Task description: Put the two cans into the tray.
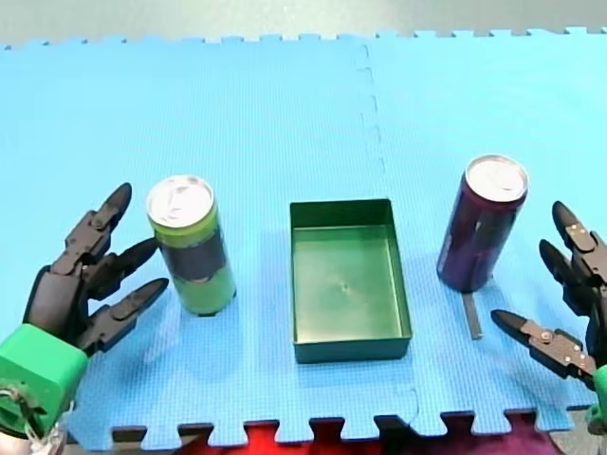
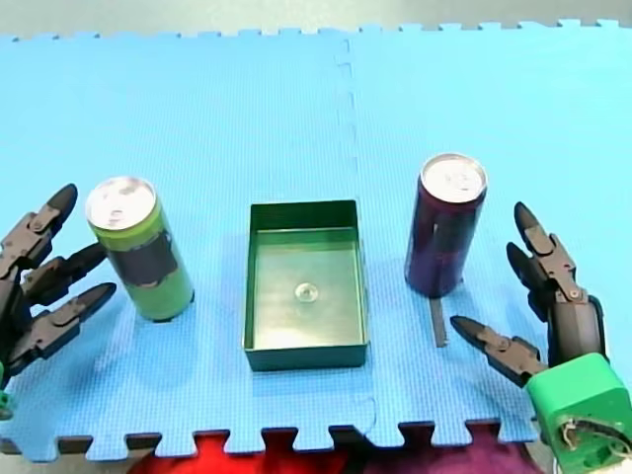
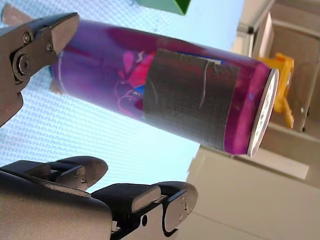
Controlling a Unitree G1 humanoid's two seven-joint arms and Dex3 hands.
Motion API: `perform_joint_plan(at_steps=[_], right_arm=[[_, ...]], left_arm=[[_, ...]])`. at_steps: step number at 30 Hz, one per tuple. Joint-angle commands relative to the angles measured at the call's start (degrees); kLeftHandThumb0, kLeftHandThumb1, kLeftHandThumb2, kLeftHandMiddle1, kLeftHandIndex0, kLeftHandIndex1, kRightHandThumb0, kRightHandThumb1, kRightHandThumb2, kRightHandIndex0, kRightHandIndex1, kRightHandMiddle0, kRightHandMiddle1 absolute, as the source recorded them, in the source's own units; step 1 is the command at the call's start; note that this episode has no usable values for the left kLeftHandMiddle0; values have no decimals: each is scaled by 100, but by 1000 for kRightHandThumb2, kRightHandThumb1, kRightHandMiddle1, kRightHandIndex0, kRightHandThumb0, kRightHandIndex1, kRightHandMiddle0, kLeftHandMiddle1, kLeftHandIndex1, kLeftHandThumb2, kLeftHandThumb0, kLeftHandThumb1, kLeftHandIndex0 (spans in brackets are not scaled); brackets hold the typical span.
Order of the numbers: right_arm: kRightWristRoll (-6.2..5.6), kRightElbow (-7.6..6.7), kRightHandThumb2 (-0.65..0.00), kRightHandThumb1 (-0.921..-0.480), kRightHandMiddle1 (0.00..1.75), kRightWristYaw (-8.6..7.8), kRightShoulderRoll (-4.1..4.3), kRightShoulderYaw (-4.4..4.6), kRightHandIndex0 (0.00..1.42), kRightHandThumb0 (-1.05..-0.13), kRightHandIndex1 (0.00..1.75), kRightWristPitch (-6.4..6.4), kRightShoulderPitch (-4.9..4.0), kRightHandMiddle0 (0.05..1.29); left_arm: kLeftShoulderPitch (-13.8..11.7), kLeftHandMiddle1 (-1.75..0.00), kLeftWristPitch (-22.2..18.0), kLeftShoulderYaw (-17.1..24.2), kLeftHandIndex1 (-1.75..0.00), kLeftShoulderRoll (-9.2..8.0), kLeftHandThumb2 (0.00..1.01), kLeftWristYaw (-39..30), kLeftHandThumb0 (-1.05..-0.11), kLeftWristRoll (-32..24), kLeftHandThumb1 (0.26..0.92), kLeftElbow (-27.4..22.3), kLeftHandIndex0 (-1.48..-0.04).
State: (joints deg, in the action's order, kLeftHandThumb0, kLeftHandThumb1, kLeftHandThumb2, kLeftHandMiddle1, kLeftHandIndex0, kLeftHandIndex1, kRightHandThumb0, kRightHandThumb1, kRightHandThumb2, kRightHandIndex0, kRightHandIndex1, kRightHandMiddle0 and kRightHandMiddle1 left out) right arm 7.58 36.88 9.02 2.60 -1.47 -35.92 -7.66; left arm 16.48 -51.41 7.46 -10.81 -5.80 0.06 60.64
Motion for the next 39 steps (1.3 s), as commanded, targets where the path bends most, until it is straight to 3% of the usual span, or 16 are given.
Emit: perform_joint_plan(at_steps=[1, 5, 11, 15, 20, 29, 39], right_arm=[[-19, 77, 0, -611, 0, 6, 4, -8, 437, -769, 2, 44, -96, 297], [-7, 333, 0, -609, 0, 14, 24, -14, 436, -772, 1, 5, -278, 294], [-56, 851, -1, -611, 2, 2, 40, -49, 437, -796, 1, -252, -618, 296], [-85, 1010, -2, -615, 4, 17, 5, -60, 436, -813, 0, -383, -732, 304], [-96, 1017, -3, -621, 6, 3, -19, -58, 428, -826, 0, -413, -763, 316], [-132, 962, -2, -626, 8, -29, -61, -63, 411, -820, 0, -367, -780, 336], [-244, 962, -1, -629, 7, -97, -123, -76, 405, -810, 0, -277, -874, 358]], left_arm=[[30, -4, 33, 29, -3, -27, 102, -24, -1048, -41, 921, 11, -266], [46, -3, 53, 58, -4, -38, 102, -103, -1048, -95, 921, 21, -269], [58, -3, 69, 112, -5, -47, 99, -220, -1048, -155, 921, 37, -274], [48, -2, 76, 126, -6, -54, 96, -241, -1048, -162, 921, 4, -278], [24, -1, 104, 122, -7, -65, 91, -233, -1048, -147, 921, -75, -282], [-33, 0, 136, 128, -4, -99, 81, -296, -1048, -173, 921, -179, -281], [-35, 0, 155, 90, -3, -130, 88, -214, -1048, -61, 921, -211, -282]])
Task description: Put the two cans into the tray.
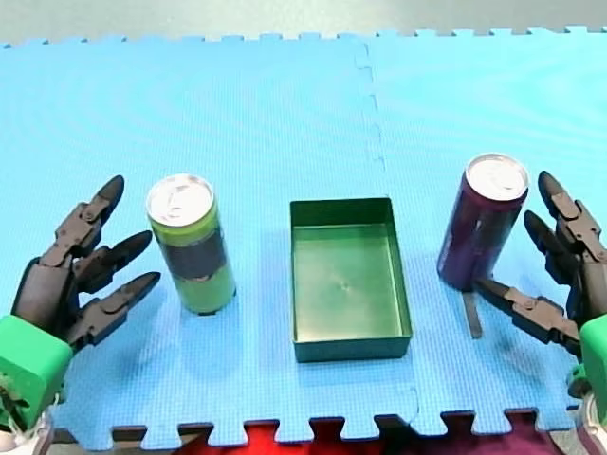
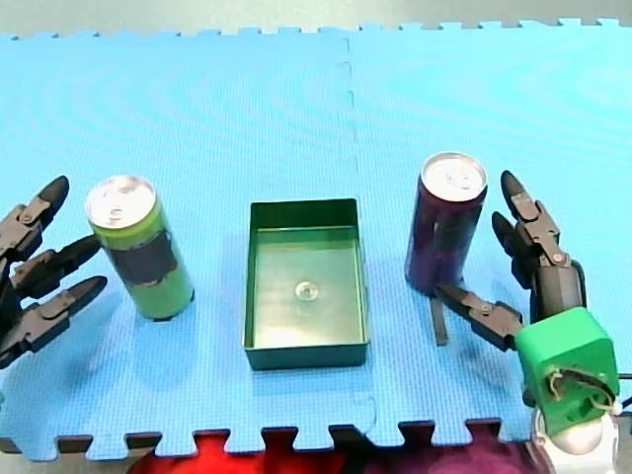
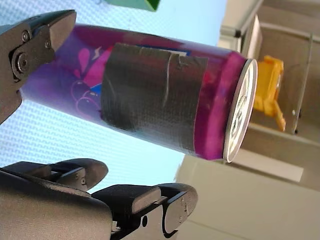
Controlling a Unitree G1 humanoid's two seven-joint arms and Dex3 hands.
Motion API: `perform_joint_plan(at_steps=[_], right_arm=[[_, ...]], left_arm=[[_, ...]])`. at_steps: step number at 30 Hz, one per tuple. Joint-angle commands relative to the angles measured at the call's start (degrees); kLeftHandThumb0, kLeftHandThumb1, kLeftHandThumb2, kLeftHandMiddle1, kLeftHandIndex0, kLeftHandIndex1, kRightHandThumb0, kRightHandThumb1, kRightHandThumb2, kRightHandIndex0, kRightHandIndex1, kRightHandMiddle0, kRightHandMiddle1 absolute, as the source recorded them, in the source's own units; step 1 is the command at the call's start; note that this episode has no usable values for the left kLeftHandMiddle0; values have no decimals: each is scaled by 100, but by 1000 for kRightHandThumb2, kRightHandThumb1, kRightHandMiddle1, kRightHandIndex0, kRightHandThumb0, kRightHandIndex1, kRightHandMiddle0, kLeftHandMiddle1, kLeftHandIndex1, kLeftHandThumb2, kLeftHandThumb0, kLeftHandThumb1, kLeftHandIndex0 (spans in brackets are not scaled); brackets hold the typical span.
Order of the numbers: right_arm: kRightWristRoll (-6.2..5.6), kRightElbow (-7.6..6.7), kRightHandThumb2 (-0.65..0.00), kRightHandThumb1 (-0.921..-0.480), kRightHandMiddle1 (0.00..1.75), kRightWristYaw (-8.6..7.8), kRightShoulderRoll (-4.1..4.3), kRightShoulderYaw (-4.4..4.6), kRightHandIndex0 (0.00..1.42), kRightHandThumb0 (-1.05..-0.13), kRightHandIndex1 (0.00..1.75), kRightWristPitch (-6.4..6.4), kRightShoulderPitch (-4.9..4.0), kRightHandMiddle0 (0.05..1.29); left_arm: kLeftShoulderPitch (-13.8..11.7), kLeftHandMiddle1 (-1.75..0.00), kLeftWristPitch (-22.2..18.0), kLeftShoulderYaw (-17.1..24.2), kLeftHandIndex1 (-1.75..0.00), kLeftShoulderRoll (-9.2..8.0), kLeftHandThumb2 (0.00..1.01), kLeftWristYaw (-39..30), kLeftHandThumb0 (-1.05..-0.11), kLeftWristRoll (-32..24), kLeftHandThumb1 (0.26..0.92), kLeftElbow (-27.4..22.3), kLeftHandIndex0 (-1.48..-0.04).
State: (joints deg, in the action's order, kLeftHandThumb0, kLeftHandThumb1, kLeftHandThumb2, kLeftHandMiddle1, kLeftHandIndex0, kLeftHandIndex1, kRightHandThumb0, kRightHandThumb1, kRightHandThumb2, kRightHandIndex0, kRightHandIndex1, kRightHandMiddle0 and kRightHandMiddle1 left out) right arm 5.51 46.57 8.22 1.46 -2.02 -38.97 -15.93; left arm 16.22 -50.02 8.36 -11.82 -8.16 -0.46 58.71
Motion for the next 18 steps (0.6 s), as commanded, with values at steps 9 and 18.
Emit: perform_joint_plan(at_steps=[9, 18], right_arm=[[-114, 163, -2, -634, 4, -91, -43, -55, 393, -824, 0, 23, -172, 367], [-121, 396, -2, -640, 0, -112, -49, -77, 384, -838, 0, -40, -312, 364]], left_arm=[[-15, -2, 4, -1, -3, -26, 94, 59, -1048, 6, 921, -23, -286], [-24, -1, -16, -9, -4, -33, 99, 89, -1048, 16, 921, -36, -289]])
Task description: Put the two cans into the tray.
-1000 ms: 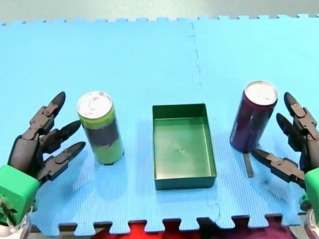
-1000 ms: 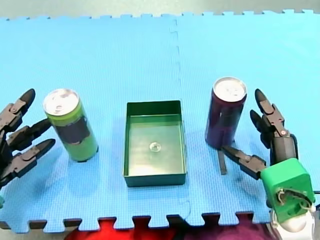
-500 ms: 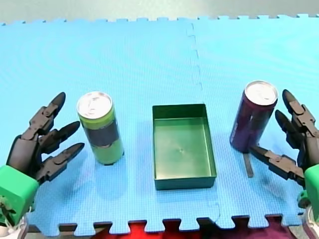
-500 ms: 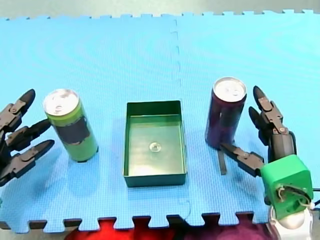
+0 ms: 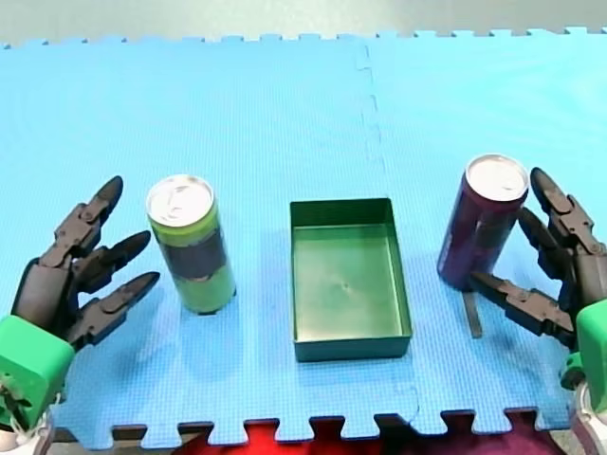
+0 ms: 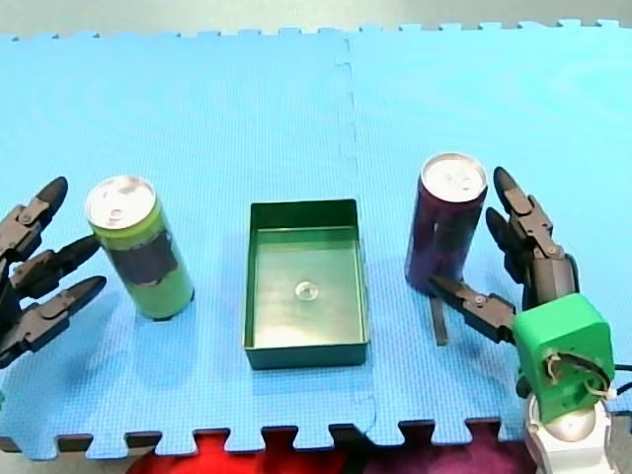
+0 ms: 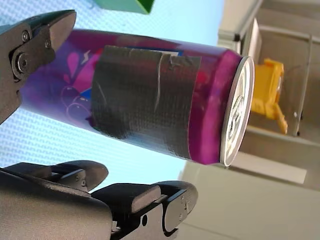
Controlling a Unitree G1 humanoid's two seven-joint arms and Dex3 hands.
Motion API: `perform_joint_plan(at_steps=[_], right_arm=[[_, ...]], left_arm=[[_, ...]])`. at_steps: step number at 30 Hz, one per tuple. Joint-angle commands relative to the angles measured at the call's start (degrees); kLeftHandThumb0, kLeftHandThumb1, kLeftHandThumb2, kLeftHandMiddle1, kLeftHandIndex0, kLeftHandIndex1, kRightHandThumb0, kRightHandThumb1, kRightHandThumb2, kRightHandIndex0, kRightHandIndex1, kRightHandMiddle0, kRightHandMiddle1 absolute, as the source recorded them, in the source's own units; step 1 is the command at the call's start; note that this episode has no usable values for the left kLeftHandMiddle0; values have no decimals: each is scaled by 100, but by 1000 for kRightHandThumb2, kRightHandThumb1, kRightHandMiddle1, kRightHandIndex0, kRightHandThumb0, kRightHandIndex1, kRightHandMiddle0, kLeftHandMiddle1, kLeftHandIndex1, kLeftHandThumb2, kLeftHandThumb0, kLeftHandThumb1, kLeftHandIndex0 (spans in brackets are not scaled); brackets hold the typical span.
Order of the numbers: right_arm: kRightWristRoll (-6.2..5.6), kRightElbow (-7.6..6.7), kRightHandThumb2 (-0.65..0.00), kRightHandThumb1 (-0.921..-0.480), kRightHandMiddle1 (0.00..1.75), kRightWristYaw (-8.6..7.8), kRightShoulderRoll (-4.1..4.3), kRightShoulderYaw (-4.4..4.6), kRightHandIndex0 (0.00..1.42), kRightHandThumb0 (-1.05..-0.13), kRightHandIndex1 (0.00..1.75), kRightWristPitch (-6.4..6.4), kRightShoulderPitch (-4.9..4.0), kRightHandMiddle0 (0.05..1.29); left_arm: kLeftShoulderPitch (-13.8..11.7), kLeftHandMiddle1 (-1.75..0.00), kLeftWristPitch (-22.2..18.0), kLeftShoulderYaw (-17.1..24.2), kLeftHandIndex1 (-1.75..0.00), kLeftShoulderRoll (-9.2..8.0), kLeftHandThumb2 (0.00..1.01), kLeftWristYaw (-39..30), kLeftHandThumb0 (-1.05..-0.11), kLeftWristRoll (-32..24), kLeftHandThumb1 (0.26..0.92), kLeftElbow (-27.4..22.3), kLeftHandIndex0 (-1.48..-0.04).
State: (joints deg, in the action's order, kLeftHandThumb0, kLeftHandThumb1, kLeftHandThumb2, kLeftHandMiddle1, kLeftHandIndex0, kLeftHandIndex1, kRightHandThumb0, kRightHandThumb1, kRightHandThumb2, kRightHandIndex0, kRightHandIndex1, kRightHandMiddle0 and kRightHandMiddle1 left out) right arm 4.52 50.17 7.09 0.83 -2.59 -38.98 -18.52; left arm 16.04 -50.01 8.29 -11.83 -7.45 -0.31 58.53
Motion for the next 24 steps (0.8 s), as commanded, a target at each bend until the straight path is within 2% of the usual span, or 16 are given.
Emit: perform_joint_plan(at_steps=[1, 24], right_arm=[[-19, 55, -2, -641, 0, 4, 13, -21, 383, -840, 0, -45, -64, 363], [115, 227, -1, -649, 0, 132, -50, 58, 378, -865, 1, 9, -284, 352]], left_arm=[[-7, -1, -18, -3, -4, -32, 100, 24, -1048, 5, 921, -20, -290], [-20, 0, 1, -33, -2, -30, 106, 30, -1048, 15, 921, -67, -294]])
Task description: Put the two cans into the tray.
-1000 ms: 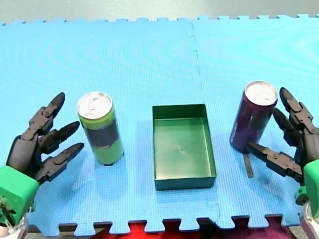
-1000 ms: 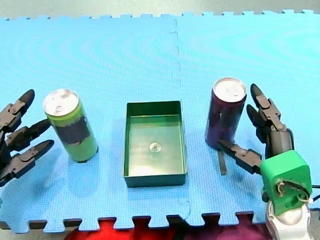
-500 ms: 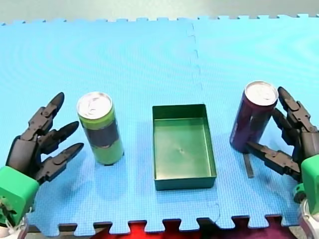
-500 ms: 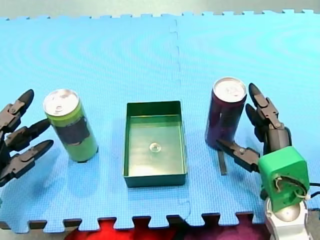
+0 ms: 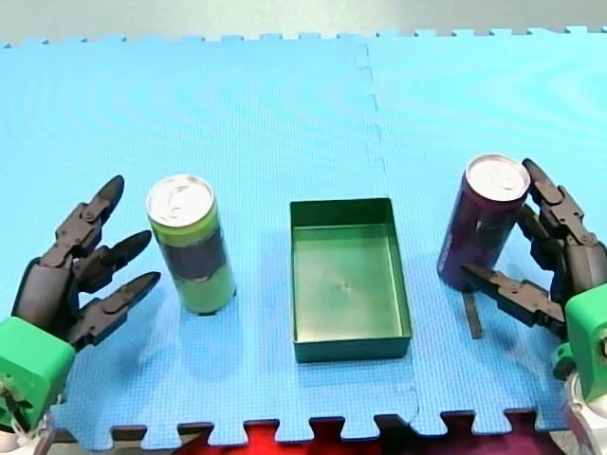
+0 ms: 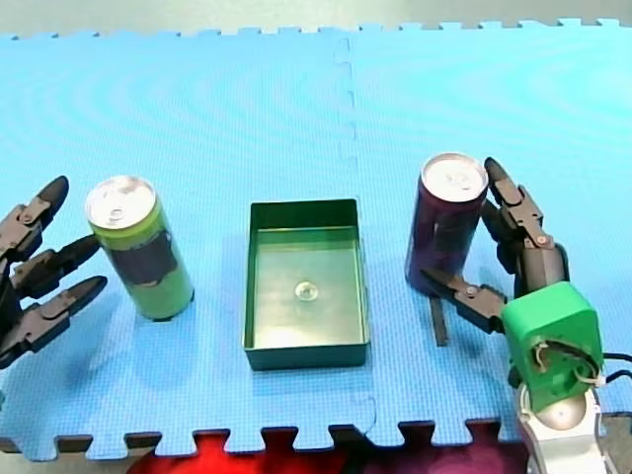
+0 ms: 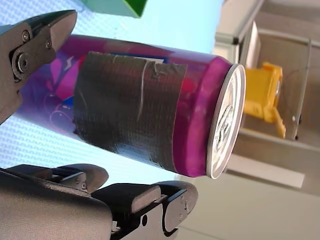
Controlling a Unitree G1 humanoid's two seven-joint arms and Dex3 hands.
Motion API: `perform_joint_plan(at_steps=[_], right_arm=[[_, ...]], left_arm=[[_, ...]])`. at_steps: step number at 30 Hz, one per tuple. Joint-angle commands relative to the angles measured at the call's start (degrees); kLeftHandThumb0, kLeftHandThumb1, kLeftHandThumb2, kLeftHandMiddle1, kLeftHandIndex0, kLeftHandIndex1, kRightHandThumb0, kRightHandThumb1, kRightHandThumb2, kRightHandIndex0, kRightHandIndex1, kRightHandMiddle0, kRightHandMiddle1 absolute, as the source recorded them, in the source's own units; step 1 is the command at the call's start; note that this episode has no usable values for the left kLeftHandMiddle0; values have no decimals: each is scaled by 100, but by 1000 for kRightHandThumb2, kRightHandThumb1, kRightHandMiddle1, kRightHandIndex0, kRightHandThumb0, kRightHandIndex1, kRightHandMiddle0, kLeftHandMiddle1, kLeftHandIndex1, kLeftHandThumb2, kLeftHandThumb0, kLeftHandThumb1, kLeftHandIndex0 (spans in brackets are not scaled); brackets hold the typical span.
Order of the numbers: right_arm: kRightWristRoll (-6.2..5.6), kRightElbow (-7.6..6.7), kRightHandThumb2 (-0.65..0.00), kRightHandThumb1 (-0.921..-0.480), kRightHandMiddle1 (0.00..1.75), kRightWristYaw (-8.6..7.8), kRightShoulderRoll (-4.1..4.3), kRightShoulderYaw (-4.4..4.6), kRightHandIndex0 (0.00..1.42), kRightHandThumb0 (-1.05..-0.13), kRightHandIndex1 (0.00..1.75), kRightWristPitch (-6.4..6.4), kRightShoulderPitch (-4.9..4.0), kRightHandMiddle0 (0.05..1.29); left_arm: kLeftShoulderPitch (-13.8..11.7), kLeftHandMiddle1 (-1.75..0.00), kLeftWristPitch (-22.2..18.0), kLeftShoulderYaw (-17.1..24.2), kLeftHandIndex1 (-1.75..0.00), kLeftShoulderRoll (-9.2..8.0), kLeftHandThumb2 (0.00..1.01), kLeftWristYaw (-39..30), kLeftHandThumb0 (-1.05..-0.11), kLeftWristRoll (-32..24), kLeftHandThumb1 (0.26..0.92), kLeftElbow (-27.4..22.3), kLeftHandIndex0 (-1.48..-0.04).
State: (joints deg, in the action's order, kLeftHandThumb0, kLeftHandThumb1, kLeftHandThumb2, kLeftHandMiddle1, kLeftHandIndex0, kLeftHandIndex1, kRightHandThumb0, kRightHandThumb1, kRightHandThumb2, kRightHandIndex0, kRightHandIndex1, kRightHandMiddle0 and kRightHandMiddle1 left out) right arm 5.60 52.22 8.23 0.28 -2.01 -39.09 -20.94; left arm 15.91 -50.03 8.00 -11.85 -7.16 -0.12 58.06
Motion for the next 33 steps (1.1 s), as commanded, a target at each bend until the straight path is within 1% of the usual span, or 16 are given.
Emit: perform_joint_plan(at_steps=[1, 7, 10, 13, 19, 23, 27, 30, 33], right_arm=[[12, 29, -1, -650, 0, 27, -2, 6, 378, -866, 1, 28, -56, 352], [30, 42, 0, -650, 0, 47, -26, 34, 386, -869, 4, 67, -102, 349], [37, 82, -1, -650, 1, 62, -35, 44, 392, -869, 6, 68, -134, 351], [52, 155, -1, -651, 3, 83, -38, 56, 399, -870, 7, 44, -182, 357], [133, 315, -1, -654, 9, 187, -49, 104, 419, -874, 13, -6, -302, 377], [149, 419, -2, -658, 11, 207, -52, 108, 433, -879, 15, -33, -370, 392], [154, 521, -3, -661, 11, 219, -54, 109, 444, -887, 15, -36, -457, 403], [192, 614, -3, -664, 11, 253, -52, 129, 453, -894, 15, -34, -541, 413], [215, 687, -3, -668, 9, 263, -44, 142, 461, -903, 15, -42, -595, 417]], left_arm=[[-6, 0, 6, -4, -2, -27, 106, 1, -1048, -5, 921, -23, -294], [-13, 0, 22, -12, -1, -18, 107, 10, -1048, -4, 921, -39, -294], [-25, 0, 20, -13, -2, -11, 106, 2, -1048, -14, 921, -51, -295], [-28, 0, 32, -16, -2, -11, 105, 0, -1048, -16, 921, -68, -296], [-42, -1, 45, -29, -1, -14, 103, 17, -1048, 3, 921, -98, -295], [-54, -1, 54, -32, -1, -9, 103, 11, -1048, -6, 921, -113, -295], [-55, -1, 61, -31, -1, -13, 103, -7, -1048, -18, 921, -117, -296], [-52, -1, 57, -30, -1, -22, 103, -12, -1048, -16, 921, -106, -296], [-57, -1, 48, -30, -1, -25, 104, -7, -1048, -11, 921, -107, -296]])
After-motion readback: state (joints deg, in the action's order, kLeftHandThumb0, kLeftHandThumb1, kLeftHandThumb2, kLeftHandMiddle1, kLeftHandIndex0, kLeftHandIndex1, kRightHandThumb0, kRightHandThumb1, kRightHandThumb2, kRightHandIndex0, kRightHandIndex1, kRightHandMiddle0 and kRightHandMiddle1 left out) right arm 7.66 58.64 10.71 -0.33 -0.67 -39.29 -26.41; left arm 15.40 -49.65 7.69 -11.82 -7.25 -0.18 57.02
